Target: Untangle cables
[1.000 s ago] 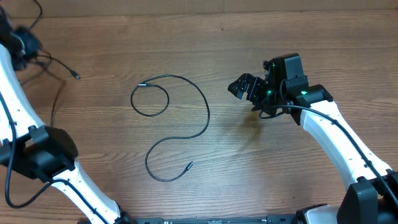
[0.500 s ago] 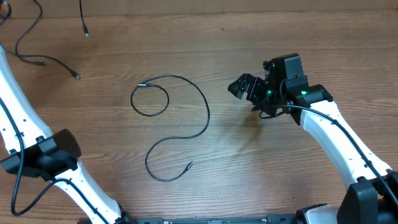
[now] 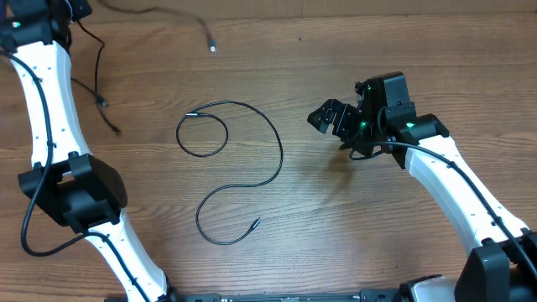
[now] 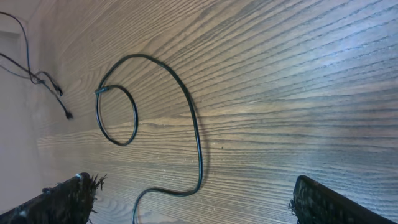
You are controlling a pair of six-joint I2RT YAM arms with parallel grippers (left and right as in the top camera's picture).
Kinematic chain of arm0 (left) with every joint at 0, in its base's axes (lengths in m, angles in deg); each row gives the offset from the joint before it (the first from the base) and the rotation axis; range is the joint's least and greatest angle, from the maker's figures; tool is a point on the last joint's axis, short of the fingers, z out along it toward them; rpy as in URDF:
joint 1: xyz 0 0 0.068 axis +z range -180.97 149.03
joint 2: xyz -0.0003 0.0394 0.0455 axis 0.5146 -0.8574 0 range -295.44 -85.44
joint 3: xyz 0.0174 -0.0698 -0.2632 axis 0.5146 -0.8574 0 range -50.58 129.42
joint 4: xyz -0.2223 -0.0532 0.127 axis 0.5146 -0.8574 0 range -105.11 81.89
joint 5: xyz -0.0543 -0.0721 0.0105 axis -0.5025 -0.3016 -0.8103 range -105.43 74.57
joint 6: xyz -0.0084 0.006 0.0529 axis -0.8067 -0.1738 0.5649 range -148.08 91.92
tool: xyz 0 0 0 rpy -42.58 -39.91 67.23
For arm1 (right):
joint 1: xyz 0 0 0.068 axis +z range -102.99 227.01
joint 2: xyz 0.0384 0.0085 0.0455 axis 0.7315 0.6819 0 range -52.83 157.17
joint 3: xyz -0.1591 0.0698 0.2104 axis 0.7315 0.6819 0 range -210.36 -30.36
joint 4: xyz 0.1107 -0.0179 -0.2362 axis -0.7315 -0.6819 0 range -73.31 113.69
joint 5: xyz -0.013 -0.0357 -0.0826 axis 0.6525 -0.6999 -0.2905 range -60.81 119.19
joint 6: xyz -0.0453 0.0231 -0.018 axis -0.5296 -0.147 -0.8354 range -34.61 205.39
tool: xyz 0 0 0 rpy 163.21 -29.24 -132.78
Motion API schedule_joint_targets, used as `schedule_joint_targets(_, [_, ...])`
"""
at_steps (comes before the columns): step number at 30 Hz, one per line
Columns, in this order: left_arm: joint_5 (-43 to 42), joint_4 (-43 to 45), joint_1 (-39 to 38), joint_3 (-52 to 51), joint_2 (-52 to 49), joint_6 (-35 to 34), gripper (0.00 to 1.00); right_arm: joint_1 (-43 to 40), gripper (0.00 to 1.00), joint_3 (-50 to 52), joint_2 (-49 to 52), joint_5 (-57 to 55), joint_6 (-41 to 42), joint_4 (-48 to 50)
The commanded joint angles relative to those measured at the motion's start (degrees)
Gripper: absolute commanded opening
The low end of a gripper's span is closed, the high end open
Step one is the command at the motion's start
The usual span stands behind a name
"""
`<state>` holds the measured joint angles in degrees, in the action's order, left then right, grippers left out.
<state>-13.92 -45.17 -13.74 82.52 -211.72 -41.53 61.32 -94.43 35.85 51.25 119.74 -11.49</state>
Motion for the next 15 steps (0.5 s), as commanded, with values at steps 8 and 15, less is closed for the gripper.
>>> schedule_joint_targets(8, [-17.1, 24.1, 0.1, -0.2, 0.7, -10.8, 0.04, 0.3, 1.0, -0.3, 0.2, -0.4, 0.0, 0.2])
schedule_joint_targets(15, [-17.6, 15.7, -2.2, -0.3, -1.7, 4.1, 0.04, 0.3, 1.0, -0.3, 0.2, -0.4, 0.0, 0.2])
